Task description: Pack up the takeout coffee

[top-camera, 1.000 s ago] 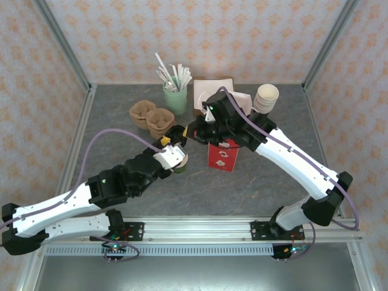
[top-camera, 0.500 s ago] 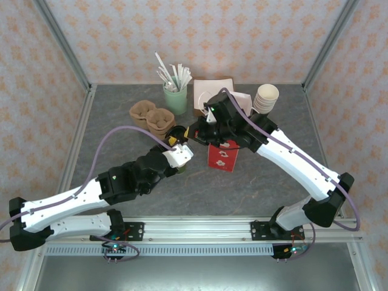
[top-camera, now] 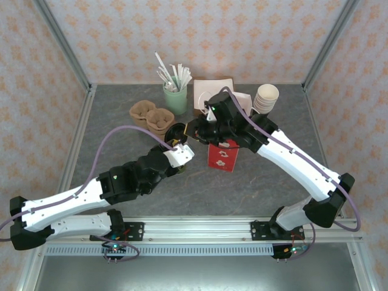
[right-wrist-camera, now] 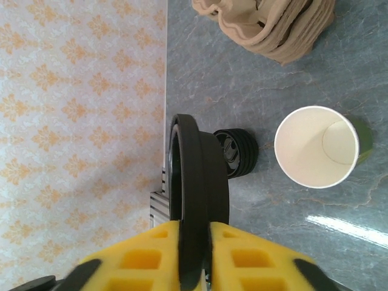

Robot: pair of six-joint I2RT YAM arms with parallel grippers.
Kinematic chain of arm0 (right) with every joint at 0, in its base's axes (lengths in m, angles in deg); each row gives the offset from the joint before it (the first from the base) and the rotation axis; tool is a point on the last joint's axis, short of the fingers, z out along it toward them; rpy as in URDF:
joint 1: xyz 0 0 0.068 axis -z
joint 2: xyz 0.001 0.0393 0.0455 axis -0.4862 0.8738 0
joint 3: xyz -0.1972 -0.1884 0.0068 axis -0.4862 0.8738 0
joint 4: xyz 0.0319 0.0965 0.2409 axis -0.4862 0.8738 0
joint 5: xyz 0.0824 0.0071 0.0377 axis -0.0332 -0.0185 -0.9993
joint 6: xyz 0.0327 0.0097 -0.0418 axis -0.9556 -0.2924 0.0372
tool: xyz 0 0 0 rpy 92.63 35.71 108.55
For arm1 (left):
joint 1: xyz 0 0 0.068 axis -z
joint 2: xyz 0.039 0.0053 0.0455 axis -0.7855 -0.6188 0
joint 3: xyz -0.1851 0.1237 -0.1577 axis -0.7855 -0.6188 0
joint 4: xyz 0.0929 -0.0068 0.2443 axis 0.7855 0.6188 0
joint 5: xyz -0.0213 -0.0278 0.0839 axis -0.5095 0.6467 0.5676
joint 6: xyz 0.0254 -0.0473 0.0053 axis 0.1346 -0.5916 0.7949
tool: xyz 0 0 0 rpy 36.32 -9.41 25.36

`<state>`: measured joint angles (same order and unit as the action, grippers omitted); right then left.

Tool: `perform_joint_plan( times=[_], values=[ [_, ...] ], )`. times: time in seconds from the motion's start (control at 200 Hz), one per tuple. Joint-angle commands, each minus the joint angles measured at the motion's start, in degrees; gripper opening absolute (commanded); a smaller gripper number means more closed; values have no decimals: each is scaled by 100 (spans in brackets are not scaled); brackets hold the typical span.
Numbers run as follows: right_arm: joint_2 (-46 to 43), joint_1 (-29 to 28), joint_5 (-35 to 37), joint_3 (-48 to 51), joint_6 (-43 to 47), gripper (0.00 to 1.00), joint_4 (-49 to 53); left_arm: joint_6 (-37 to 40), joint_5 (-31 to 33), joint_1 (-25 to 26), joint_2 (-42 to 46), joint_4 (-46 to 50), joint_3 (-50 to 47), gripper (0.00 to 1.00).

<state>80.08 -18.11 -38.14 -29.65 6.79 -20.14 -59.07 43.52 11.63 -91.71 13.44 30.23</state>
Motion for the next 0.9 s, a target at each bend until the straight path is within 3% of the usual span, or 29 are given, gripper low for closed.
perform_joint_plan(
  times=[0.0, 0.195, 0.37, 0.606, 0.891],
  values=[
    [-239, 61, 332, 142, 49, 25, 229, -369, 175, -58, 278, -161, 16, 9],
    [-457, 79, 646, 338, 149, 39, 94, -1055, -327, -418, 575, 67, -142, 7],
    [-753, 79, 661, 686, 308, 39, -237, -1993, -1127, -976, 819, 324, -221, 7],
    [-872, 50, 98, 1343, 254, 39, -869, -3316, -2100, -1389, 804, 724, -248, 7],
    [-796, -260, 233, 1933, -26, 39, -1373, -4829, -3567, -1979, 708, 608, -440, 8]
  ],
)
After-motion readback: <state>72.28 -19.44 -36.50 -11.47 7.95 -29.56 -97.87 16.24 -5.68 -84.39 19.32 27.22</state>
